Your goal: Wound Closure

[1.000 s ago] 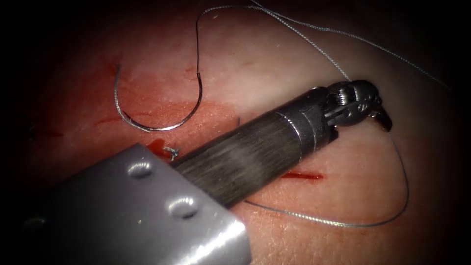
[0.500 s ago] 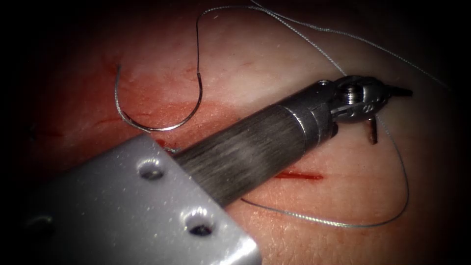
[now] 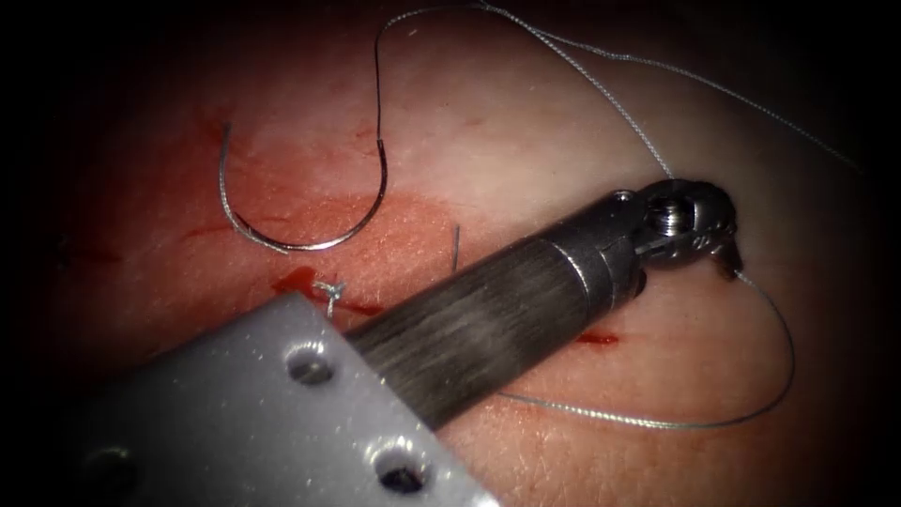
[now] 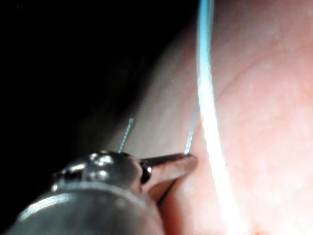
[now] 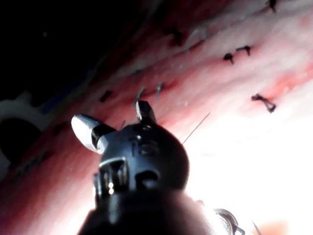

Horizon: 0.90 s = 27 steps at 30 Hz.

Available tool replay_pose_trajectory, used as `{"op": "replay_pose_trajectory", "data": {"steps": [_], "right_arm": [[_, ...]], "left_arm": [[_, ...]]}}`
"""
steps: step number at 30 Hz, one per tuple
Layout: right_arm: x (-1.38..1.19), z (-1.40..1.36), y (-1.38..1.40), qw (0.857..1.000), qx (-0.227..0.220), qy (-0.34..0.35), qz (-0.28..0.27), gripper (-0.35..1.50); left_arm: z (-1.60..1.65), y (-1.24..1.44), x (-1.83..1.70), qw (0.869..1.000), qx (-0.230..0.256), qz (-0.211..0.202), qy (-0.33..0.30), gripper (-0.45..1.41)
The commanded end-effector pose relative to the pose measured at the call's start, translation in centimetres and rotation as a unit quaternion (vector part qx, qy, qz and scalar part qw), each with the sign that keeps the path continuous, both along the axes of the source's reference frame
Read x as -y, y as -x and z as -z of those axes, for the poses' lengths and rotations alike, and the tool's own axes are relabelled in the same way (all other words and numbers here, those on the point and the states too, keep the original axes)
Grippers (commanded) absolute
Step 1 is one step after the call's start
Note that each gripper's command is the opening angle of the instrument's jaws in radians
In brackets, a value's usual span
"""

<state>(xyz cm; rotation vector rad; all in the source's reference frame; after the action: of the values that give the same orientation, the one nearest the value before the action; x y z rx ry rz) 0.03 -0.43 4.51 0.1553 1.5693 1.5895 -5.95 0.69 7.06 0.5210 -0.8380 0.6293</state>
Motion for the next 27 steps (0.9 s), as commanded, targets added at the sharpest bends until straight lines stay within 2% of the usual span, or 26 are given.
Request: {"op": "replay_pose_trajectory", "data": {"steps": [1, 4, 6, 7, 8, 9, 10, 13, 14, 15, 17, 18, 22, 27], "right_arm": [[-0.11, 0.07, -0.03, 1.000, -0.002, 0.004, -0.002, 1.05], [-0.11, 0.07, -0.03, 1.000, -0.002, 0.004, -0.002, 1.05], [-0.11, 0.08, -0.03, 1.000, -0.002, 0.004, -0.001, 1.05], [-0.10, 0.08, -0.04, 1.000, -0.002, 0.004, -0.002, 1.05], [-0.10, 0.08, -0.05, 1.000, -0.002, 0.004, -0.002, 1.05], [-0.09, 0.07, -0.06, 1.000, -0.005, 0.004, -0.002, 1.05], [-0.08, 0.06, -0.08, 1.000, -0.004, 0.003, 0.000, 1.05], [-0.03, 0.01, -0.14, 1.000, 0.000, -0.005, 0.003, 0.98], [0.01, -0.02, -0.17, 1.000, 0.004, -0.008, 0.005, 0.96], [0.08, -0.10, -0.23, 1.000, 0.019, -0.022, 0.013, 0.96], [0.15, -0.21, -0.28, 0.998, 0.036, -0.039, 0.024, 0.96], [0.24, -0.38, -0.35, 0.996, 0.055, -0.055, 0.035, 0.96], [0.50, -0.84, -0.49, 0.994, 0.077, -0.051, 0.056, 0.96], [0.70, -1.13, -0.72, 0.995, 0.072, -0.032, 0.069, 0.95]], "left_arm": [[0.11, 0.03, -0.17, 1.000, -0.003, 0.010, 0.004, -0.45], [0.22, -0.01, -0.33, 0.999, 0.003, 0.030, 0.014, -0.45], [0.47, -0.23, -0.59, 0.998, 0.012, 0.061, 0.028, -0.45], [0.69, -0.52, -0.82, 0.995, 0.008, 0.088, 0.036, -0.45], [0.78, -0.66, -0.92, 0.994, 0.004, 0.104, 0.038, -0.45], [0.92, -1.01, -1.09, 0.992, 0.002, 0.121, 0.047, -0.45], [0.96, -1.17, -1.12, 0.991, 0.001, 0.128, 0.051, -0.45], [1.06, -1.64, -1.10, 0.987, -0.006, 0.152, 0.051, -0.45], [1.10, -1.86, -1.08, 0.984, -0.007, 0.170, 0.045, -0.45], [1.19, -2.21, -1.01, 0.980, -0.006, 0.197, 0.037, -0.45], [1.28, -2.53, -0.93, 0.972, -0.006, 0.232, 0.024, -0.45], [1.36, -2.77, -0.85, 0.965, -0.004, 0.262, 0.012, -0.45], [1.45, -3.14, -0.66, 0.943, -0.007, 0.334, 0.004, -0.45], [1.40, -3.34, -0.75, 0.927, -0.032, 0.374, 0.016, -0.45]]}}
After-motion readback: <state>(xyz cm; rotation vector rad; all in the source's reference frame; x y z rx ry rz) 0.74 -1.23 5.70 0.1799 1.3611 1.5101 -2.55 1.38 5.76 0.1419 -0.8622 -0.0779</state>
